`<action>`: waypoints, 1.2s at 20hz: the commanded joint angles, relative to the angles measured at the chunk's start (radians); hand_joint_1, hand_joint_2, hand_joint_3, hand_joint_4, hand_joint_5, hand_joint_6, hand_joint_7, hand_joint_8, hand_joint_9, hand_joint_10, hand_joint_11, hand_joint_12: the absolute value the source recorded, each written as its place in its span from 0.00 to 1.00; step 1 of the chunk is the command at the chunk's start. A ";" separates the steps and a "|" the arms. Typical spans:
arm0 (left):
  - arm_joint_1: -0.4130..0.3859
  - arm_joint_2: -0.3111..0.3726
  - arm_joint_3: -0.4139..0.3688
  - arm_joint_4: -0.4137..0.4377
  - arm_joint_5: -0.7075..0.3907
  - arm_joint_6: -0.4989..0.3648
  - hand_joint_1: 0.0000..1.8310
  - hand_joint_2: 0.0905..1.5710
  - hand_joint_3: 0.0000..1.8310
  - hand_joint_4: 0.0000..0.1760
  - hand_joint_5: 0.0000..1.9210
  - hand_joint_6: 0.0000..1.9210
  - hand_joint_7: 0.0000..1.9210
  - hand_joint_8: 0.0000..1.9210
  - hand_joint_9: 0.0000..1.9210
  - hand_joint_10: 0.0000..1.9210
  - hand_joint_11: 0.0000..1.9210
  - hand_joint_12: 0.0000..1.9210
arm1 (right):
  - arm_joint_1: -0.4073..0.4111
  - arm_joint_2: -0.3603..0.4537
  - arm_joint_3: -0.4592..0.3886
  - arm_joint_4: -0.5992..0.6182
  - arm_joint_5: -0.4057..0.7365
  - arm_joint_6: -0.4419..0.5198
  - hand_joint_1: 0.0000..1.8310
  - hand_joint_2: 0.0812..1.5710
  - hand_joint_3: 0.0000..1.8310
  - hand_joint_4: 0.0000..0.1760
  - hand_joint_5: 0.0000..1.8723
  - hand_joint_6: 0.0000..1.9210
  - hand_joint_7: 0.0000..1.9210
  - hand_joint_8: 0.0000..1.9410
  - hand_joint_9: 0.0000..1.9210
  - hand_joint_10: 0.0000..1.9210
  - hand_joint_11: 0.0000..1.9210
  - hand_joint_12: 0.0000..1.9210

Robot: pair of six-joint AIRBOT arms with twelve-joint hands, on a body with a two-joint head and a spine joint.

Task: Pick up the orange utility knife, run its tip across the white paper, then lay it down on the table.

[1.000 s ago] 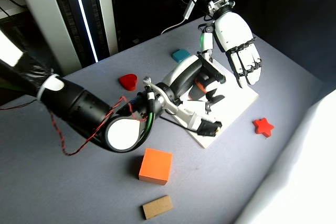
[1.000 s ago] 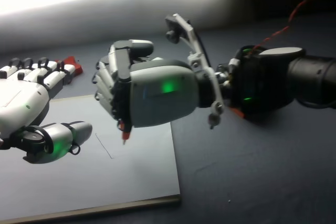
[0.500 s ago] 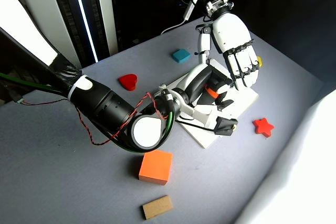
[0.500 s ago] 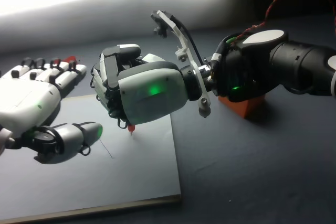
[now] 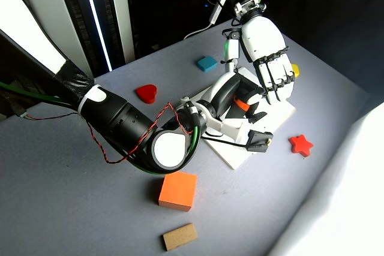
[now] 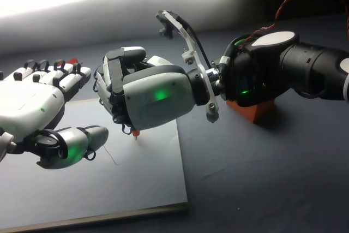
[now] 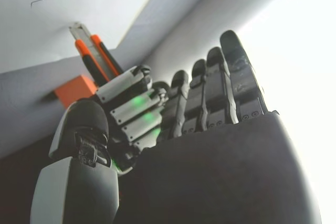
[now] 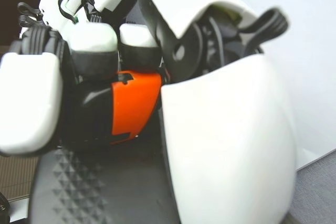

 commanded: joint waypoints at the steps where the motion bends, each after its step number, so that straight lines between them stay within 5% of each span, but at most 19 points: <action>1: -0.012 0.004 0.001 0.053 -0.079 0.003 0.08 0.82 0.00 0.18 0.00 0.00 0.00 0.00 0.03 0.00 0.00 0.29 | 0.001 0.007 0.008 0.039 0.016 -0.035 0.82 0.65 0.36 1.00 0.89 1.00 0.93 1.00 0.98 1.00 1.00 1.00; 19: -0.014 0.004 -0.003 0.050 -0.072 0.010 0.08 0.82 0.00 0.23 0.00 0.00 0.00 0.00 0.04 0.00 0.00 0.26 | 0.034 0.019 0.012 0.021 0.005 -0.016 0.82 0.63 0.39 1.00 0.90 1.00 0.94 1.00 0.98 1.00 1.00 1.00; 24: -0.020 0.004 -0.004 0.048 -0.071 0.010 0.07 0.83 0.00 0.17 0.00 0.00 0.00 0.00 0.04 0.00 0.00 0.28 | 0.039 0.034 -0.008 0.021 0.027 -0.009 0.82 0.64 0.38 1.00 0.90 1.00 0.95 1.00 0.99 1.00 1.00 1.00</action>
